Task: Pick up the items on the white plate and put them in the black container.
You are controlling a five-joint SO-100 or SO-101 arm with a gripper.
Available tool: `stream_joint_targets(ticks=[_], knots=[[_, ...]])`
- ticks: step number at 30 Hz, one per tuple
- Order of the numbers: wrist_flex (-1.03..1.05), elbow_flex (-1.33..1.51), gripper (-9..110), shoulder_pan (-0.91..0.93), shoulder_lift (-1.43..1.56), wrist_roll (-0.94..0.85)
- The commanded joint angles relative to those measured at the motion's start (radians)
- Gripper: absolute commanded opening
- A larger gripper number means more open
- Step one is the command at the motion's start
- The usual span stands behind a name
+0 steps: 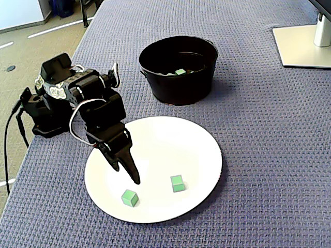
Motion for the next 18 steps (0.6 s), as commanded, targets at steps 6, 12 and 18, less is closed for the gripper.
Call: stream_joint_targets(ticks=[6,12,18], knots=[[0.074,-0.110,24,0.023,-0.057,-0.173],[0.069,-0.138,25,0.072,-0.097,-0.245],[0.049,-0.184,24,0.095,-0.137,-0.245]])
